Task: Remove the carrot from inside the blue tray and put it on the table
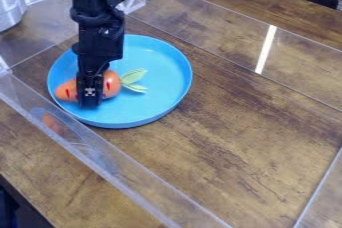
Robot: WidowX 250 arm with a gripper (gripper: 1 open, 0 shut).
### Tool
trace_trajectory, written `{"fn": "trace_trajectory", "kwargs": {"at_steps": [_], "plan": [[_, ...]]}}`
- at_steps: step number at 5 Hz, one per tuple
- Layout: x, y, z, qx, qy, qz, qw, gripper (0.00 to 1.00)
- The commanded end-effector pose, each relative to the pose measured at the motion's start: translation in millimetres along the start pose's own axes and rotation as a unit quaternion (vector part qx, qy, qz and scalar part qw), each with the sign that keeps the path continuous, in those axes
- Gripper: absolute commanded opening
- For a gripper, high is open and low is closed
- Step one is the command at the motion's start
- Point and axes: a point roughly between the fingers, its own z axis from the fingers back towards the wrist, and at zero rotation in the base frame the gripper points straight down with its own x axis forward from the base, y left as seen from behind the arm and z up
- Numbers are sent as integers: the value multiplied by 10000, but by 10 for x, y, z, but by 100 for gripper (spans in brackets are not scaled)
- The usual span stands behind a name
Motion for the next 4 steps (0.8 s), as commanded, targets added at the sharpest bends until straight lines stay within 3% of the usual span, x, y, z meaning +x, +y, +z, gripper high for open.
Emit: {"fn": "trace_trajectory", "kwargs": {"at_steps": [1, 4], "plan": [[35, 86, 274, 406, -221, 25, 9989, 0], [35, 92, 326, 459, -202, 40, 9987, 0]]}}
